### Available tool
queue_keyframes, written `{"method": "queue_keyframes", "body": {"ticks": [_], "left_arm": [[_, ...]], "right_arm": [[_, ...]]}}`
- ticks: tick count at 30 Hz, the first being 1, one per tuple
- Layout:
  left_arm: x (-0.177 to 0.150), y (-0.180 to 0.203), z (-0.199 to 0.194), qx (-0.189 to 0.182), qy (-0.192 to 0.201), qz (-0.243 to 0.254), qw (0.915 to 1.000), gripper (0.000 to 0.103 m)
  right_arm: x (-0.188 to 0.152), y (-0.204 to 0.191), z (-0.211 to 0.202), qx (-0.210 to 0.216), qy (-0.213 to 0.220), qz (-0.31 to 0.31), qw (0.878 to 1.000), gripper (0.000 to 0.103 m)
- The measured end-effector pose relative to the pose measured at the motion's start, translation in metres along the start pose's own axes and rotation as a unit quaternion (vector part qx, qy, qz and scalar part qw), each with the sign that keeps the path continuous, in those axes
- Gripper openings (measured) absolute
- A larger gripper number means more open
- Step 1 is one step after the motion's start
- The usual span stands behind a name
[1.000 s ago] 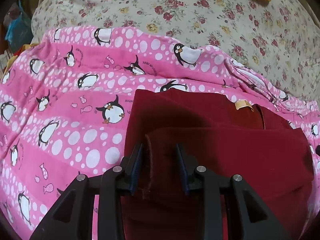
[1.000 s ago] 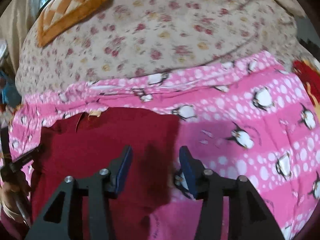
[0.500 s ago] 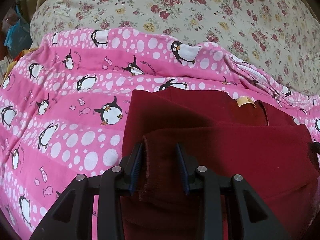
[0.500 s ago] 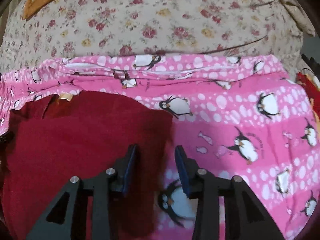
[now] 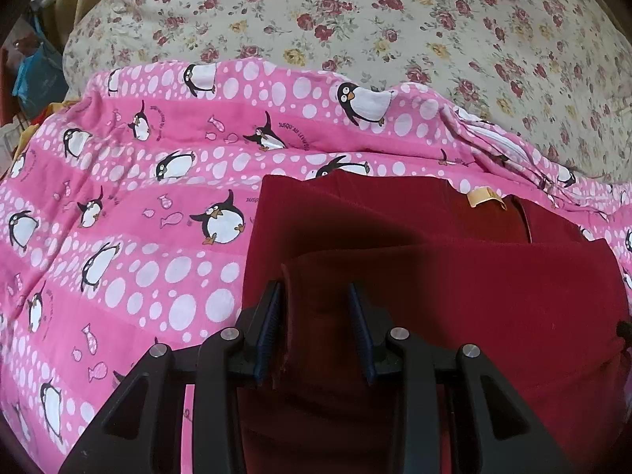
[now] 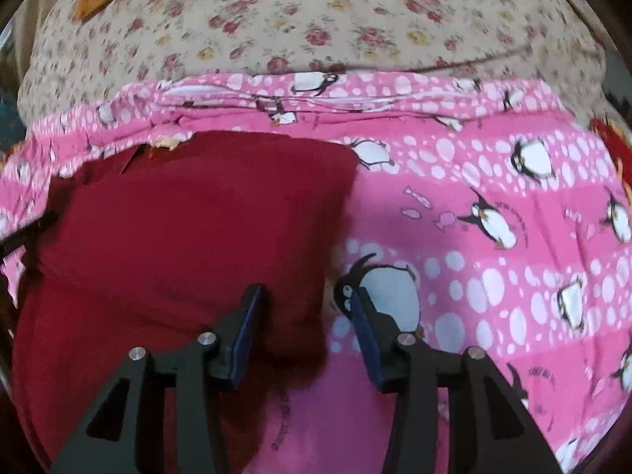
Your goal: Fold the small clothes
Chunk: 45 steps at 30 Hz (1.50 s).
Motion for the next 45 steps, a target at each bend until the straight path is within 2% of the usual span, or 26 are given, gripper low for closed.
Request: {"method": "queue_keyframes", "body": {"ticks": [3, 7, 10, 15, 19, 27, 31, 34, 38, 45], "left_arm": [[-0.002, 0.001, -0.005, 0.001, -0.007, 0.002, 1.0, 0.014], [-0.009, 0.004, -0.026, -0.006, -0.021, 0.01, 0.9997, 0.014], [-0.021, 0.0, -0.044, -0.023, -0.026, 0.005, 0.9994, 0.014], [-0.059, -0.005, -0.079, -0.058, -0.049, 0.004, 0.9971, 0.014], [-0.096, -0.009, -0.109, -0.063, -0.056, 0.018, 0.9962, 0.014], [-0.161, -0.04, -0.152, -0.077, -0.076, -0.005, 0.9941, 0.014], [-0.191, -0.048, -0.159, -0.086, -0.102, -0.012, 0.991, 0.014], [-0.211, -0.055, -0.162, -0.099, -0.124, -0.026, 0.9869, 0.014], [-0.233, -0.06, -0.165, -0.098, -0.142, -0.032, 0.9844, 0.014], [-0.254, -0.06, -0.162, -0.108, -0.16, -0.039, 0.9804, 0.014]], "right_arm": [[-0.003, 0.005, -0.016, -0.007, 0.005, 0.01, 1.0, 0.047], [-0.016, 0.014, -0.042, 0.059, -0.004, 0.039, 0.997, 0.053], [-0.031, 0.014, -0.06, 0.081, -0.018, 0.032, 0.996, 0.056], [-0.067, 0.012, -0.087, 0.105, -0.039, 0.009, 0.994, 0.057], [-0.108, 0.003, -0.096, 0.122, -0.075, -0.016, 0.99, 0.058], [-0.179, -0.012, -0.104, 0.133, -0.127, -0.041, 0.982, 0.063], [-0.205, -0.02, -0.112, 0.13, -0.136, -0.071, 0.98, 0.064], [-0.218, -0.02, -0.113, 0.138, -0.145, -0.07, 0.977, 0.065], [-0.231, -0.019, -0.112, 0.147, -0.157, -0.067, 0.974, 0.065], [-0.243, -0.028, -0.104, 0.155, -0.18, -0.079, 0.968, 0.069]]}}
Point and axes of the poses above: each gripper's, at about its wrist camera, not at the fingertips, and z roughly the way its jaws point, y to its right, x to its top, the point moved 1 cm from there along z, roughly the way its jaws point
